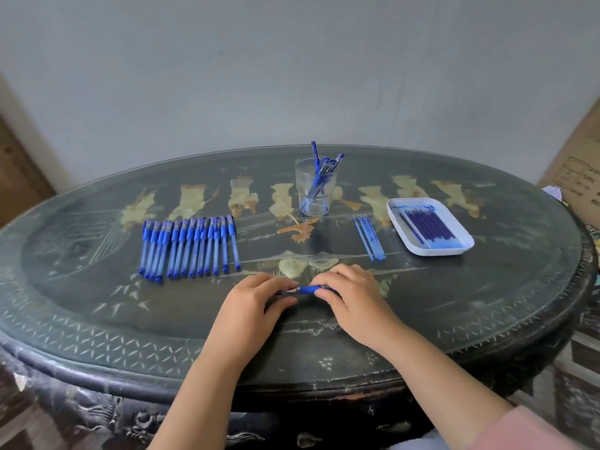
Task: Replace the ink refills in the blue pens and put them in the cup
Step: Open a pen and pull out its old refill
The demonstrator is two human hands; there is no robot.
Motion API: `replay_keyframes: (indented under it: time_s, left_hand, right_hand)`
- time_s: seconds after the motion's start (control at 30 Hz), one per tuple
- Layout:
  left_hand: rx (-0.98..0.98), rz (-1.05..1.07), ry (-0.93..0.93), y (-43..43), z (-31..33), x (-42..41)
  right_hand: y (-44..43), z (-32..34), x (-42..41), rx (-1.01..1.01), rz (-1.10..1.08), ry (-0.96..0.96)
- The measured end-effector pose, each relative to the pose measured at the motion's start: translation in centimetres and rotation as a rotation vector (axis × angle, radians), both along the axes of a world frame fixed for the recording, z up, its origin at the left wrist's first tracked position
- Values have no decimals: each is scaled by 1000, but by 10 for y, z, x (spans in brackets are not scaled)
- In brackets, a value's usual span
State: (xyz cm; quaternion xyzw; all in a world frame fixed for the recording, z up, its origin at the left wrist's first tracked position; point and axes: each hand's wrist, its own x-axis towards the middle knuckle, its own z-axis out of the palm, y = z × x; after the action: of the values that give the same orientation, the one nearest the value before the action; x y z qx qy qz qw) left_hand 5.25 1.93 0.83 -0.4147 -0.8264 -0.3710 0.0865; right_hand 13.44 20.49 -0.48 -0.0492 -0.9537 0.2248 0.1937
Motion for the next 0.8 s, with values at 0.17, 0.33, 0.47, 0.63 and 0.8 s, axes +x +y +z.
replay_keyframes:
  time_s: [0.17, 0.33, 0.47, 0.63, 0.8]
  left_hand:
    - [-10, 28, 32, 2, -2, 0]
    - [-19, 4, -13, 3, -2, -1]
    - [-12, 6, -99, 3, -1, -2]
    - [-15, -11, -168, 3, -1, -4]
    - [-48, -30, -250, 4, 3, -4]
  right_hand:
    - [-3, -3, -2, 35, 37, -33]
    - [-4, -7, -2, 103, 36, 72]
    - [-5, -8, 0, 155, 45, 92]
    - [-6, -7, 1, 211, 60, 108]
    - [-6, -7, 2, 267, 56, 186]
